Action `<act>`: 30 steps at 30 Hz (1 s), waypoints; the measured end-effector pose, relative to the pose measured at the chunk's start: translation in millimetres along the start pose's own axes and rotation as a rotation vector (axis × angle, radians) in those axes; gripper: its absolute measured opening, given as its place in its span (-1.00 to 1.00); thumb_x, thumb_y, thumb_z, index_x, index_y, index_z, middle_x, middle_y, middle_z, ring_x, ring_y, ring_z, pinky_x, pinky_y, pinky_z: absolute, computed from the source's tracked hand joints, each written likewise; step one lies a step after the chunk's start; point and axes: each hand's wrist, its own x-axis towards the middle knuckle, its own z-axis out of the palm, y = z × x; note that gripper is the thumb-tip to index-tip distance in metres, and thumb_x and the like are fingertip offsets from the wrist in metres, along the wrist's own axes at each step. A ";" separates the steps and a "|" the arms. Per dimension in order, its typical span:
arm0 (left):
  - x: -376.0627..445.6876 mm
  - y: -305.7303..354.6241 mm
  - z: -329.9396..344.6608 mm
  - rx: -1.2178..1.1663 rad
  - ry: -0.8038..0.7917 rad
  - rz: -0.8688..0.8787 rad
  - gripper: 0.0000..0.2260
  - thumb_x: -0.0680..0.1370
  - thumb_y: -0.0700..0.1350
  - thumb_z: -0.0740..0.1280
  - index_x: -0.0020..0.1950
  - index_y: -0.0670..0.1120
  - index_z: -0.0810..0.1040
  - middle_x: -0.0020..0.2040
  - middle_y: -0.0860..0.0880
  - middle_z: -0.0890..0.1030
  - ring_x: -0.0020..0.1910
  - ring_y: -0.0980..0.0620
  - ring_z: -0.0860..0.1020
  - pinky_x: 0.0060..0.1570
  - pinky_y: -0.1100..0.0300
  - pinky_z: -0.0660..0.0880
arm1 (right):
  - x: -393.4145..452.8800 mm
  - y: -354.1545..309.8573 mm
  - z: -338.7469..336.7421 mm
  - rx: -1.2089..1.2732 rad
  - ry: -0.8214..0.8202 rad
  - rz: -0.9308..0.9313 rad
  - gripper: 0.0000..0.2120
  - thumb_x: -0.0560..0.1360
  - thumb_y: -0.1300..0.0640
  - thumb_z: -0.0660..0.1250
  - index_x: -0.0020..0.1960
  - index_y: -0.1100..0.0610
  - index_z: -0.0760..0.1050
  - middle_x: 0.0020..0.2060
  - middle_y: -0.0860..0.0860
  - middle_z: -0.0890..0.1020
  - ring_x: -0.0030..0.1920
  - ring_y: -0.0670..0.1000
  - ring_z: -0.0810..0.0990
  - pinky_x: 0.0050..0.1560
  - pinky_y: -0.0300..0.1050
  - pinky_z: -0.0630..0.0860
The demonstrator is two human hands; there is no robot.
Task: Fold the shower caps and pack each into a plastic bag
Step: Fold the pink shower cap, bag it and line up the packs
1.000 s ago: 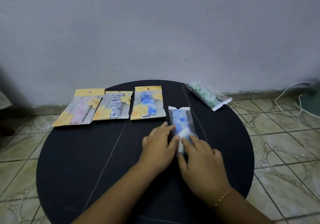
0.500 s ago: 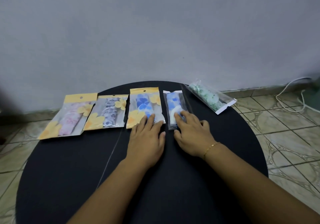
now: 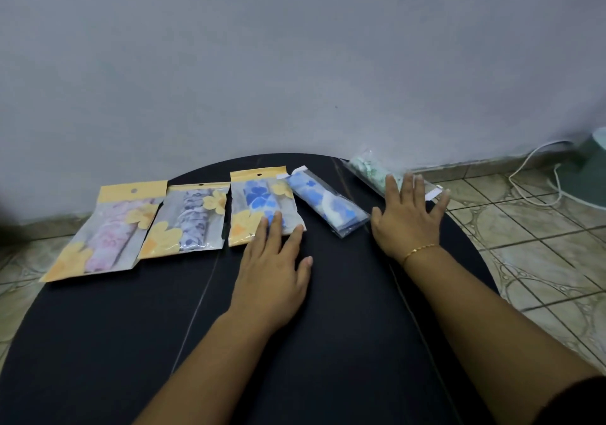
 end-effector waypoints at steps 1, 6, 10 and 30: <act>-0.5 0.3 -0.5 -0.001 0.002 -0.001 -0.50 0.63 0.14 -0.02 0.54 0.11 -0.07 0.55 0.04 -0.25 0.49 0.07 -0.33 0.44 0.13 -0.19 | 0.0 1.6 0.6 0.008 -0.027 0.022 -0.44 0.58 -0.05 -0.06 0.53 0.05 -0.11 0.53 0.10 -0.04 0.52 0.10 -0.15 0.34 0.35 -0.37; -2.7 3.5 -1.5 -0.020 0.030 0.034 -0.50 0.63 0.13 0.00 0.54 0.11 -0.06 0.54 0.06 -0.26 0.49 0.09 -0.33 0.44 0.13 -0.21 | -14.5 -2.0 -3.6 -0.031 -0.022 0.056 -0.52 0.54 0.06 -0.08 0.44 0.09 0.17 0.40 0.11 0.27 0.42 0.13 0.16 0.33 0.39 -0.34; -6.3 8.8 1.4 -0.022 0.088 0.124 -0.52 0.63 0.13 0.00 0.54 0.11 0.02 0.55 0.06 -0.20 0.50 0.10 -0.28 0.44 0.15 -0.21 | -38.1 -8.7 -15.9 -0.109 -0.024 0.064 -0.59 0.51 0.06 -0.01 0.30 0.13 0.35 0.23 0.12 0.40 0.34 0.15 0.22 0.36 0.37 -0.27; -112.6 23.1 -12.9 -0.071 0.205 0.344 -0.65 0.53 -0.03 0.12 0.25 0.02 0.54 0.30 0.06 0.53 0.26 0.05 0.48 0.10 0.16 0.42 | -139.5 4.5 -76.6 0.034 -0.272 -0.238 -0.60 0.51 0.15 0.09 0.32 -0.04 0.40 0.22 0.06 0.55 0.27 0.07 0.44 0.43 0.08 0.05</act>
